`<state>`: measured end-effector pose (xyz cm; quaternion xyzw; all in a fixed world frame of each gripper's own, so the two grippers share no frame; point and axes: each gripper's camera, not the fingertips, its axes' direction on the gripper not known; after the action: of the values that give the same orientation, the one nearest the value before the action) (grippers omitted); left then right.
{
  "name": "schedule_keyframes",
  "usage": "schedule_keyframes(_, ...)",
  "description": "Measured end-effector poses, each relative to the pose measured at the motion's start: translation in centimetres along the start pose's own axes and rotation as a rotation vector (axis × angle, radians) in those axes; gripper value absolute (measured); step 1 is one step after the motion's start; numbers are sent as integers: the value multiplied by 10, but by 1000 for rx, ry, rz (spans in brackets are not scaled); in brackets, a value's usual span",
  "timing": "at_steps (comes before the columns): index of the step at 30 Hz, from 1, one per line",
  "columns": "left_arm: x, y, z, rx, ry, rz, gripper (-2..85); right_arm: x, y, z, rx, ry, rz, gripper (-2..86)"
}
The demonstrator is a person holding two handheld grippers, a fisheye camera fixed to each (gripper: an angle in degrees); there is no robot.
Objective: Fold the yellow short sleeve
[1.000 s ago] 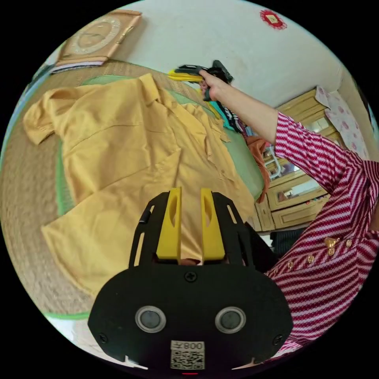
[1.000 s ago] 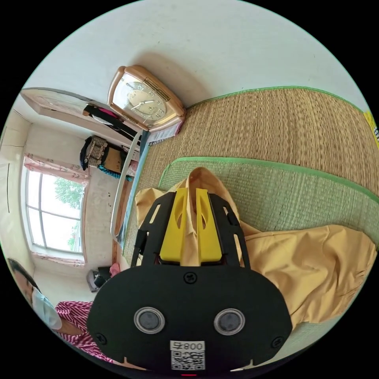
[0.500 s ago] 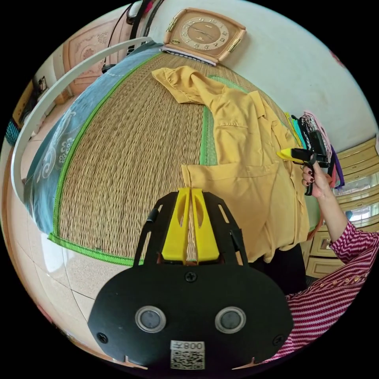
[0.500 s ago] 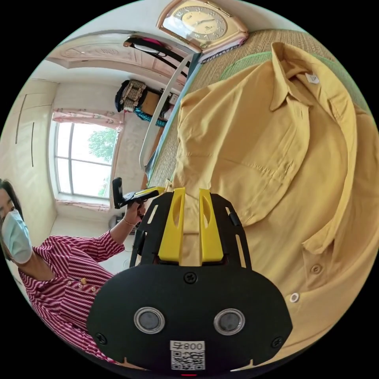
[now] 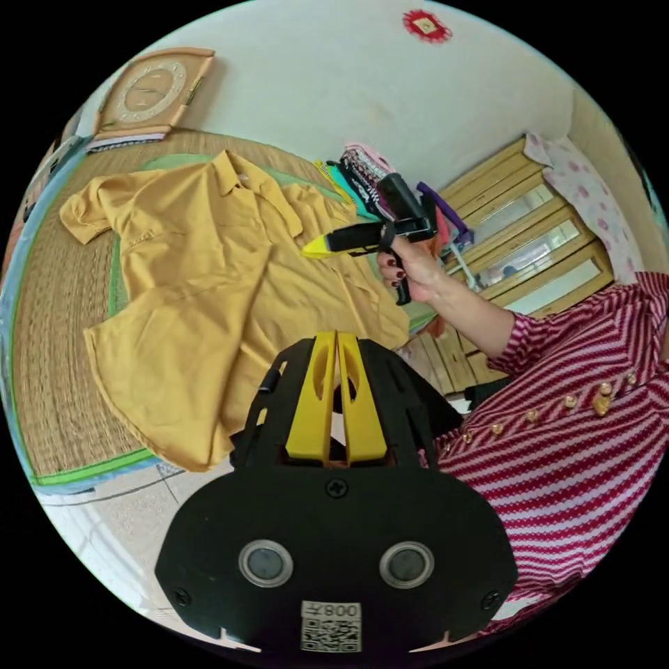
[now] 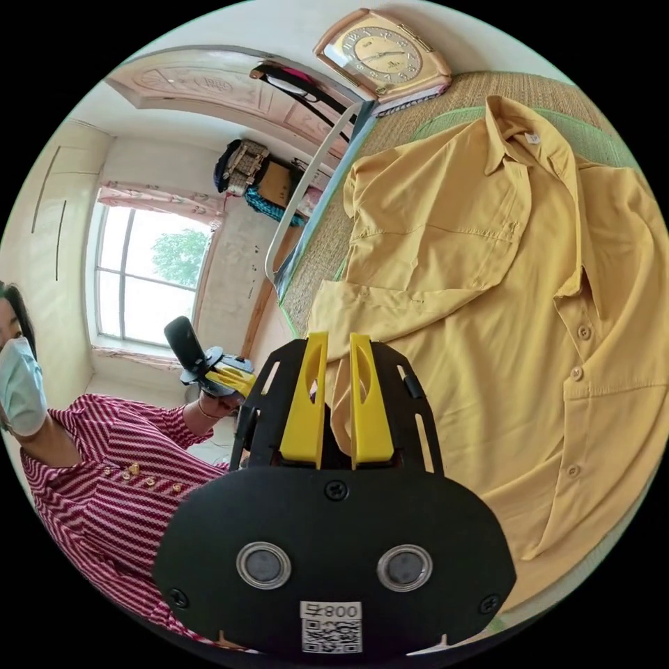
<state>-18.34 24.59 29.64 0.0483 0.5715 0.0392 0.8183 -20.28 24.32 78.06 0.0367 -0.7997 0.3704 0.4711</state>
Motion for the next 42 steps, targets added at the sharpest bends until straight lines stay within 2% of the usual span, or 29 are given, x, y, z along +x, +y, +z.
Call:
schedule_keyframes(4, -65, 29, -33, 108, -304, -203, 54, -5, 27, 12, -27, 0, 22, 65)
schedule_keyframes(8, -187, 39, -29, 87, -391, -432, 82, 5, 40, 30, -61, -51, 63, 66)
schedule_keyframes(10, -222, 38, -8, 16, -435, -483, 75, 7, 43, 39, -84, -43, 74, 66)
schedule_keyframes(15, -224, 34, 18, -32, -526, -407, 17, 19, 45, 51, -101, -15, 109, 65)
schedule_keyframes(19, -207, 42, 13, 55, -402, -379, 6, 34, 44, 79, -150, -23, 141, 61)
schedule_keyframes(23, -135, 39, 13, 159, -181, -224, 3, 33, 45, 104, -192, -30, 144, 50)
schedule_keyframes(27, -56, 36, 62, 74, -48, -27, 3, 29, 50, 95, -162, -54, 157, 54)
schedule_keyframes(29, -22, 46, 119, -64, -37, 67, 3, 27, 57, 76, -115, -56, 168, 57)
schedule_keyframes(34, -7, 86, 231, -342, 30, 110, 11, 33, 102, 0, 72, -40, 263, 58)
schedule_keyframes(38, -21, 103, 230, -286, 77, 62, 39, 13, 103, -4, 87, -17, 234, 59)
schedule_keyframes(42, -68, 109, 191, -145, 6, -40, 59, -27, 72, 54, -28, 26, 116, 63)
